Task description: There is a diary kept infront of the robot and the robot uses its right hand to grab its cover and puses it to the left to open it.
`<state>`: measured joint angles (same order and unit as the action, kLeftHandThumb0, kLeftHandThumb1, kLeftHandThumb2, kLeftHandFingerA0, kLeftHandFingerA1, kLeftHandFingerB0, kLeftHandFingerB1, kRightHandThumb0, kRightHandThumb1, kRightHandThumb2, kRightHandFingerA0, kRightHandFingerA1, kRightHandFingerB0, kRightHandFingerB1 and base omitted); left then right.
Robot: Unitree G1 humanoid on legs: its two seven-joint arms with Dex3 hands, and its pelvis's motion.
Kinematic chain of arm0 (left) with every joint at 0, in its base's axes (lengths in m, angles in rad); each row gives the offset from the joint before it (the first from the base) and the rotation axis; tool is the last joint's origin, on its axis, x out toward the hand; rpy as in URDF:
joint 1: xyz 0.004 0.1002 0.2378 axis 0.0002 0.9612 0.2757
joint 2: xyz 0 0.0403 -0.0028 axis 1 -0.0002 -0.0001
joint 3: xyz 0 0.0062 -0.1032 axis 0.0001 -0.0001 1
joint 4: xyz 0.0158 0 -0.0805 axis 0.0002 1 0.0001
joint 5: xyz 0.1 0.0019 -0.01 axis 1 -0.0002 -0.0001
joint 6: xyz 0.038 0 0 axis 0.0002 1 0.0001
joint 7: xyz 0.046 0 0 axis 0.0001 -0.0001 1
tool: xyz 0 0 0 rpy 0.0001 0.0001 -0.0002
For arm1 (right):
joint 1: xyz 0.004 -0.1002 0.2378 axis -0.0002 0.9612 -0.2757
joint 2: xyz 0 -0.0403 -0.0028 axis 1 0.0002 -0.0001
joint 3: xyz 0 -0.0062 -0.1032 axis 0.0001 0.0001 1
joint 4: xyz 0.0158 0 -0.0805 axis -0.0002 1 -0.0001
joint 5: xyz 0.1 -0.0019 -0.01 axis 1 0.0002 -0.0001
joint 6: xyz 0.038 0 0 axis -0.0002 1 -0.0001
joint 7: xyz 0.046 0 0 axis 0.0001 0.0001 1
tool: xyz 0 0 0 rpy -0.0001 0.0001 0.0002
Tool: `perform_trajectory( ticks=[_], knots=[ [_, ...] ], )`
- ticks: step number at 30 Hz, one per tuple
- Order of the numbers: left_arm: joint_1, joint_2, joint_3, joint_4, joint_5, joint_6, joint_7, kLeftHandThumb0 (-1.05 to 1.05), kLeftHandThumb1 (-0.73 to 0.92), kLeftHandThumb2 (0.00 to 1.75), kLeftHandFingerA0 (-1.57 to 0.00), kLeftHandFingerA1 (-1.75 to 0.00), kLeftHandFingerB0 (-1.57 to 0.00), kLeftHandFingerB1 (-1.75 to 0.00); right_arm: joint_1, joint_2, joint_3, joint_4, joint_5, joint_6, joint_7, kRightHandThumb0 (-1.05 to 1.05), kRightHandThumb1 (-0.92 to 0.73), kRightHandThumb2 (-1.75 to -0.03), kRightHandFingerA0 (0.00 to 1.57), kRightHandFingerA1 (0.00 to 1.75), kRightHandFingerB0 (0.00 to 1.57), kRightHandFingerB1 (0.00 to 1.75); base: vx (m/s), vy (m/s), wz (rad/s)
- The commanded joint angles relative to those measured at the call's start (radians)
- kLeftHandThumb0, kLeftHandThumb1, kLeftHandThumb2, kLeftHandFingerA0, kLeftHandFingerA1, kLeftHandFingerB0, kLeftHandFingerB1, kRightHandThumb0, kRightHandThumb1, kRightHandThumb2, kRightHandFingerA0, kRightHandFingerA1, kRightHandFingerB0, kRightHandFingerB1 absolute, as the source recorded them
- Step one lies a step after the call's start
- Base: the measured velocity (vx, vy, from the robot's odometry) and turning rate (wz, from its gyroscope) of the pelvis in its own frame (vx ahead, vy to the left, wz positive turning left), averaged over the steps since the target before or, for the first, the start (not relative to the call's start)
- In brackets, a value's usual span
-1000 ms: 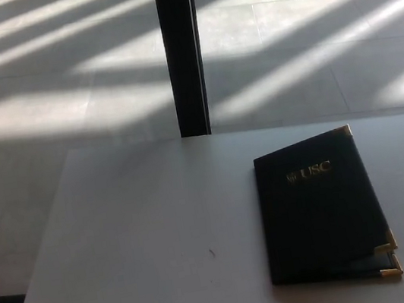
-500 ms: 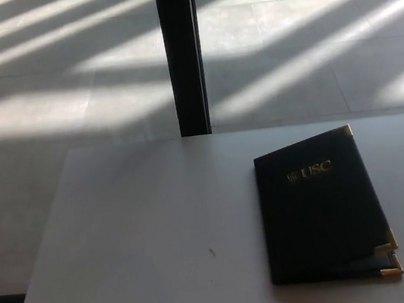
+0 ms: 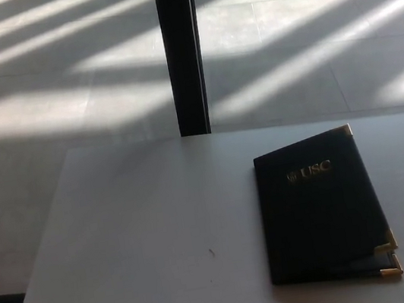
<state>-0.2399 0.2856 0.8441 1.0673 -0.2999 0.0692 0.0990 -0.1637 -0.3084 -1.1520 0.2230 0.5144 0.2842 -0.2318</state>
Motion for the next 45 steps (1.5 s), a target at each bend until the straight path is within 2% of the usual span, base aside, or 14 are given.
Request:
perform_trajectory(
  ticks=[1,4,5,6,7,11,12,13,16,17,18,21,23,45],
  knots=[
    [-0.018,0.066,0.034,0.026,-0.078,-0.003,0.063,-0.82,0.87,1.17,-0.33,-0.87,-0.22,-0.7,-0.187,-0.096,0.007,-0.164,0.101,0.172,-0.251,-0.86,-0.92,-0.69,0.84,1.02,0.43,1.0,0.0,0.0,0.0],
    [-0.015,0.067,0.034,0.029,-0.079,-0.002,0.069,-0.82,0.92,0.96,-0.32,-0.95,-0.16,-0.69,-0.218,-0.079,0.035,-0.199,0.092,0.199,-0.257,-0.85,-0.9,-0.67,0.88,0.97,0.51,0.94,0.0,0.0,0.0],
    [-0.017,0.067,0.035,0.03,-0.083,-0.003,0.075,-0.82,0.92,0.94,-0.32,-0.97,-0.2,-0.74,-0.237,-0.059,0.069,-0.217,0.092,0.191,-0.239,-0.87,-0.64,-1.08,0.85,0.94,0.61,0.86,0.0,0.0,0.0],
    [-0.019,0.067,0.035,0.031,-0.086,-0.003,0.078,-0.82,0.92,0.94,-0.32,-0.97,-0.2,-0.74,-0.244,-0.05,0.079,-0.226,0.093,0.189,-0.232,-0.87,-0.64,-1.08,0.85,0.94,0.61,0.86,0.0,0.0,0.0],
    [-0.018,0.069,0.032,0.036,-0.088,-0.006,0.071,-0.83,0.92,0.94,-0.31,-0.97,-0.19,-0.73,-0.245,-0.036,0.097,-0.249,0.092,0.2,-0.233,-0.85,-0.86,-0.66,0.84,0.88,0.69,0.84,0.0,0.0,0.0],
    [-0.02,0.078,0.025,0.057,-0.095,-0.012,0.059,-0.83,0.92,0.94,-0.31,-0.97,-0.21,-0.75,-0.227,0.034,0.206,-0.366,0.111,0.252,-0.211,-0.84,-0.85,-0.66,0.64,0.76,0.55,0.69,0.0,0.0,0.0],
    [-0.021,0.079,0.021,0.054,-0.094,-0.007,0.067,-0.83,0.92,0.94,-0.31,-0.96,-0.2,-0.72,-0.216,0.065,0.241,-0.399,0.134,0.256,-0.185,-0.8,-0.62,-1.02,0.46,0.69,0.43,0.64,0.0,0.0,0.0],
    [-0.021,0.081,0.015,0.055,-0.092,-0.006,0.075,-0.83,0.92,0.94,-0.33,-0.97,-0.22,-0.73,-0.204,0.088,0.278,-0.426,0.14,0.264,-0.174,-0.78,-0.84,-0.65,0.45,0.61,0.38,0.5,0.0,0.0,0.0],
    [-0.019,0.081,0.013,0.054,-0.107,-0.008,0.069,-0.82,0.92,0.94,-0.31,-0.97,-0.18,-0.72,-0.176,0.113,0.332,-0.457,0.16,0.287,-0.151,-0.76,-0.85,-0.65,0.39,0.56,0.31,0.41,0.0,0.0,0.0],
    [-0.019,0.082,0.017,0.053,-0.12,-0.006,0.06,-0.73,0.86,1.3,-0.44,-0.88,-0.16,-0.66,-0.16,0.125,0.372,-0.478,0.162,0.3,-0.144,-0.73,-0.85,-0.66,0.35,0.53,0.26,0.39,0.0,0.0,0.0],
    [-0.02,0.083,0.012,0.059,-0.116,-0.009,0.066,-0.82,0.92,0.94,-0.31,-0.98,-0.2,-0.73,-0.147,0.128,0.402,-0.484,0.153,0.305,-0.134,-0.69,-0.9,-0.66,0.34,0.52,0.24,0.37,0.0,0.0,0.0],
    [-0.023,0.088,0.012,0.068,-0.129,-0.011,0.066,-0.79,0.92,0.98,-0.24,-1.09,-0.21,-0.89,-0.114,0.158,0.471,-0.489,0.156,0.317,-0.121,-0.61,-0.83,-0.95,0.26,0.55,0.19,0.45,0.0,0.0,0.0],
    [-0.023,0.087,0.002,0.063,-0.129,-0.009,0.08,-0.78,0.92,0.98,-0.24,-1.1,-0.21,-0.89,-0.098,0.166,0.497,-0.481,0.158,0.318,-0.111,-0.54,-0.92,-0.77,0.3,0.5,0.2,0.37,0.0,0.0,0.0],
    [-0.013,0.091,-0.045,0.068,-0.166,-0.027,0.093,-0.81,0.92,0.94,-0.33,-1.01,-0.2,-0.75,0.047,0.29,0.751,-0.388,0.105,0.304,-0.033,-0.66,-0.91,-0.73,0.39,0.62,0.3,0.47,0.0,0.0,0.0]
  ],
)
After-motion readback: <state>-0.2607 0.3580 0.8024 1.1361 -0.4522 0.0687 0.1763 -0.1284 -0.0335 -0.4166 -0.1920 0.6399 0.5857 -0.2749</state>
